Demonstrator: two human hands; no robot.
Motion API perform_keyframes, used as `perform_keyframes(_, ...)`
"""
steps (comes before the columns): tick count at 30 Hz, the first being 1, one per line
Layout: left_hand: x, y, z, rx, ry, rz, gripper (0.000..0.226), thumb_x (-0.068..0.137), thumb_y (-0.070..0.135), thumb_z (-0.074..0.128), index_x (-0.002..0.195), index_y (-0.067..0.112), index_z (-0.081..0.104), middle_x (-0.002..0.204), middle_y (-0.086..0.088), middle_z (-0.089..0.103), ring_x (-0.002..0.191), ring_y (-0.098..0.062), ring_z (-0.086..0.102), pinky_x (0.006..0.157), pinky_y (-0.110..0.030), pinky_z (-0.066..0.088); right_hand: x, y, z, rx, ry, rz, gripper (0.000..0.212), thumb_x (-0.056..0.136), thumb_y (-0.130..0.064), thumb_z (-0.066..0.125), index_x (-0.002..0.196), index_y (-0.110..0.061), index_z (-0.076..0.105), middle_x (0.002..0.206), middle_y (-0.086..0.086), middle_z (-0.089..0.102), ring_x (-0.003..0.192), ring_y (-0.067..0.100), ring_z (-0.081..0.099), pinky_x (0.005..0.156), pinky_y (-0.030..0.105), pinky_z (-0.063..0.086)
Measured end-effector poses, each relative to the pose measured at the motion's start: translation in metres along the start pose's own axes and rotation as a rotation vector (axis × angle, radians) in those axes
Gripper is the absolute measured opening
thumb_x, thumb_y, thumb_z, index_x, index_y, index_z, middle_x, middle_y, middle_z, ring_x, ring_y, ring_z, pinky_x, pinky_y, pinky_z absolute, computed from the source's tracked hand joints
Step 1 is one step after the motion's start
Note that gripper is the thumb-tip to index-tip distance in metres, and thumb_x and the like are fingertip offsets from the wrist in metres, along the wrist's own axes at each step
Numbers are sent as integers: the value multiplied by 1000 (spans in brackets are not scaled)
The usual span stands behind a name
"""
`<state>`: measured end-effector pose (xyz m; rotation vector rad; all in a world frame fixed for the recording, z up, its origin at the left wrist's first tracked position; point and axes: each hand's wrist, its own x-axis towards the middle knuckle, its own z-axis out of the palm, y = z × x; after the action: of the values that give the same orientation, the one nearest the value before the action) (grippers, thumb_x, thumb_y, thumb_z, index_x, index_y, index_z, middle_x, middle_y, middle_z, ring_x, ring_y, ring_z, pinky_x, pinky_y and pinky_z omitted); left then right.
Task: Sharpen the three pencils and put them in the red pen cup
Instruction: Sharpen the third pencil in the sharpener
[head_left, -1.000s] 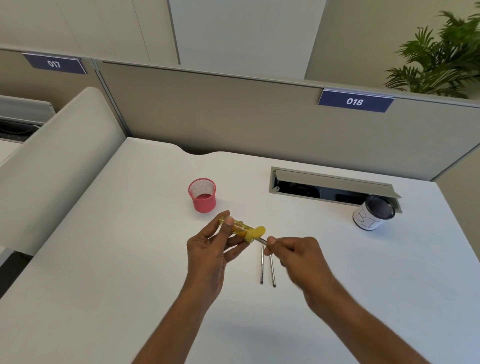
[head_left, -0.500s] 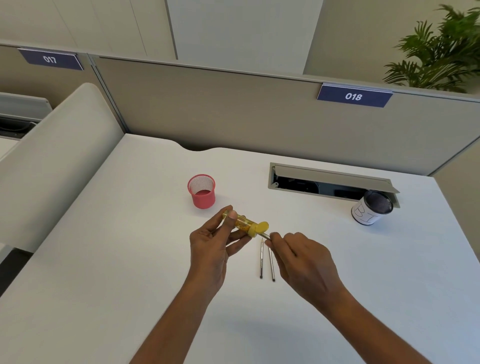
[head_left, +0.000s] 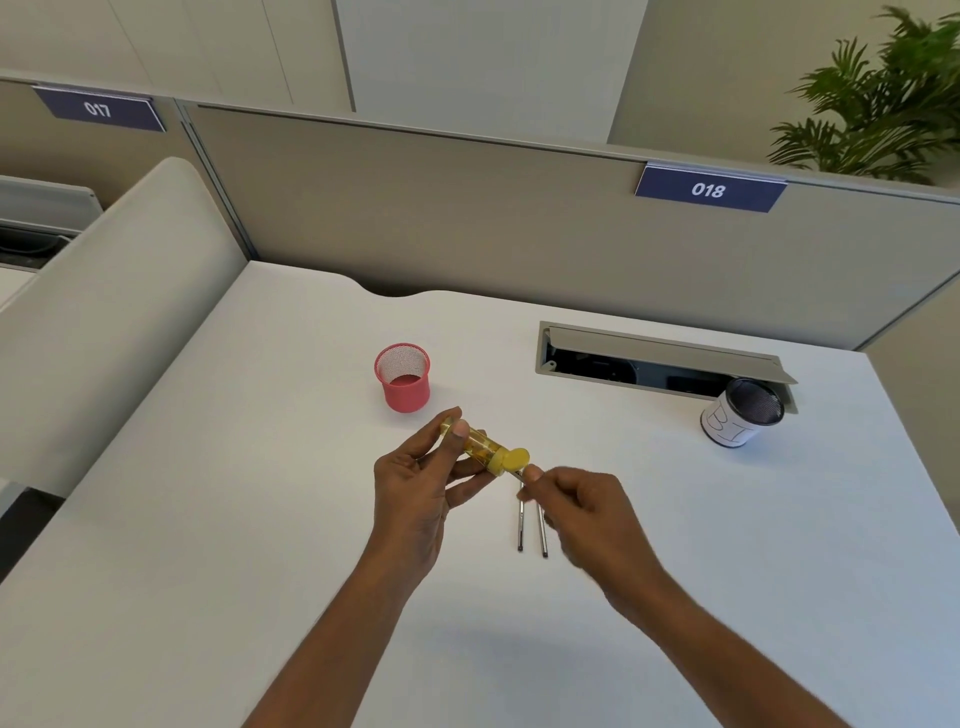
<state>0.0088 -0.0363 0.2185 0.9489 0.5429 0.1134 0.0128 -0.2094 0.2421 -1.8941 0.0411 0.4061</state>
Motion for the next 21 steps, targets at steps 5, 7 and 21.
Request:
perform_keyframes(5,0,-1,4,-20,10,-18,26,93,11,69,119,4,73,103,-23,78,91,-38,79,70,-40,65,6,31,-5,-988,285,-851,30,100,-35,59,105,-9,72,74,0,59,57,17,52,43,26,41)
perform_keyframes(7,-1,-2,4,-13,3,-22,27,93,11,70,119,4,73,104,-24,78,91,-38,79,71,-40,65,10,34,-9,-1128,349,-963,26,101,-27,59,97,-6,74,66,2,52,52,18,43,42,28,31)
perform_keyframes(21,-2,-2,-2,4,-16,7,33,88,15,72,119,4,73,102,-25,78,89,-37,79,72,-40,65,6,-7,-9,396,-221,445,31,99,-34,64,85,-7,71,58,-3,20,48,13,15,41,23,18)
